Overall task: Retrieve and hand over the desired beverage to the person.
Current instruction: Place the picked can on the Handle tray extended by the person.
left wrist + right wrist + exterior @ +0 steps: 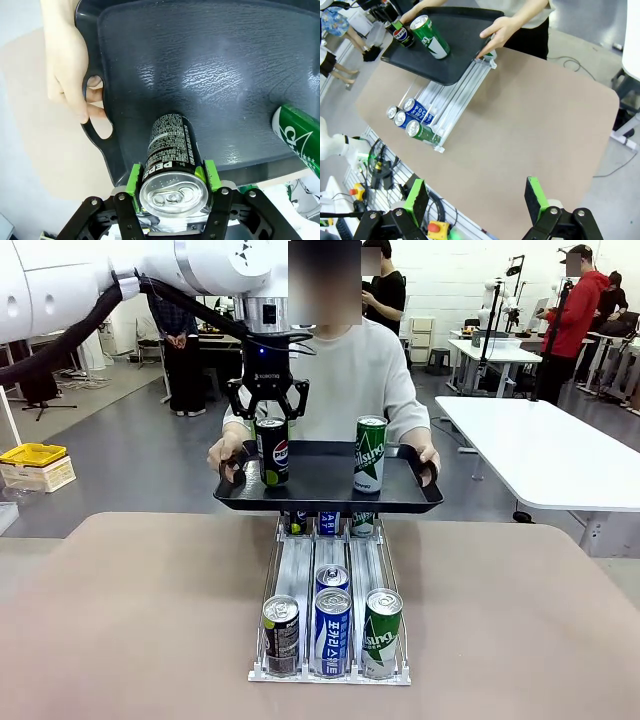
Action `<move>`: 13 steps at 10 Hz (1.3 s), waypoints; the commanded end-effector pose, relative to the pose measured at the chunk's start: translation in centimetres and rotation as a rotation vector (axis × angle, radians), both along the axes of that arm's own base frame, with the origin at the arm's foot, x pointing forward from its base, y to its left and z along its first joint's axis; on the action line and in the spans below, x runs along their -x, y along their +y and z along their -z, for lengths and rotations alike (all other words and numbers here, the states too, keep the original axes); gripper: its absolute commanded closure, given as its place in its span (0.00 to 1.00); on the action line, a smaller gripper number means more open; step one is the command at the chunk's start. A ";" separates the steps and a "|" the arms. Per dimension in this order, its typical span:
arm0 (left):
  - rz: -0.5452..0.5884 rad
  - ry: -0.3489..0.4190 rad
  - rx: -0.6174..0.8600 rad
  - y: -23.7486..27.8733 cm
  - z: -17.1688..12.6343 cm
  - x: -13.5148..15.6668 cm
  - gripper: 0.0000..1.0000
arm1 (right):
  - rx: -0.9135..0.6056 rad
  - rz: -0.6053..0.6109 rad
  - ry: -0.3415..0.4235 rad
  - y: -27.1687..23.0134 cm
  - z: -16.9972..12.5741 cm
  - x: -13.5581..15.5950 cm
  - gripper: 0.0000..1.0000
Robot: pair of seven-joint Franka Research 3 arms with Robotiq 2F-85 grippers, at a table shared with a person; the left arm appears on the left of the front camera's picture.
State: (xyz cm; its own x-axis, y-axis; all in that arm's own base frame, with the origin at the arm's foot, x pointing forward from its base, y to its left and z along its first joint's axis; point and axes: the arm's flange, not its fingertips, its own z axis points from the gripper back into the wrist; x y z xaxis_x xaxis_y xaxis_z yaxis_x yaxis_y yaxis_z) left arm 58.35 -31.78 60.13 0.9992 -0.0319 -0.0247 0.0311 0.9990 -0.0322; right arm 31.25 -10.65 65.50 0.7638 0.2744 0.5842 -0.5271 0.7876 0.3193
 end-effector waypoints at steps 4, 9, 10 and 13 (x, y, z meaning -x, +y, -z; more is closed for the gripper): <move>0.004 0.011 -0.068 -1.4 0.2 -0.3 0.42 | -0.015 -0.011 -0.007 0.1 0.2 -0.2 0.00; 0.019 0.013 -0.059 -1.3 0.3 -0.4 0.38 | -0.015 -0.011 -0.007 0.1 0.2 -0.2 0.00; 0.021 0.019 -0.060 -1.4 0.3 -0.5 0.00 | -0.015 -0.011 -0.007 0.1 0.2 -0.2 0.00; 0.030 0.019 -0.056 -1.4 0.3 -0.5 0.00 | -0.015 -0.011 -0.007 0.1 0.2 -0.2 0.00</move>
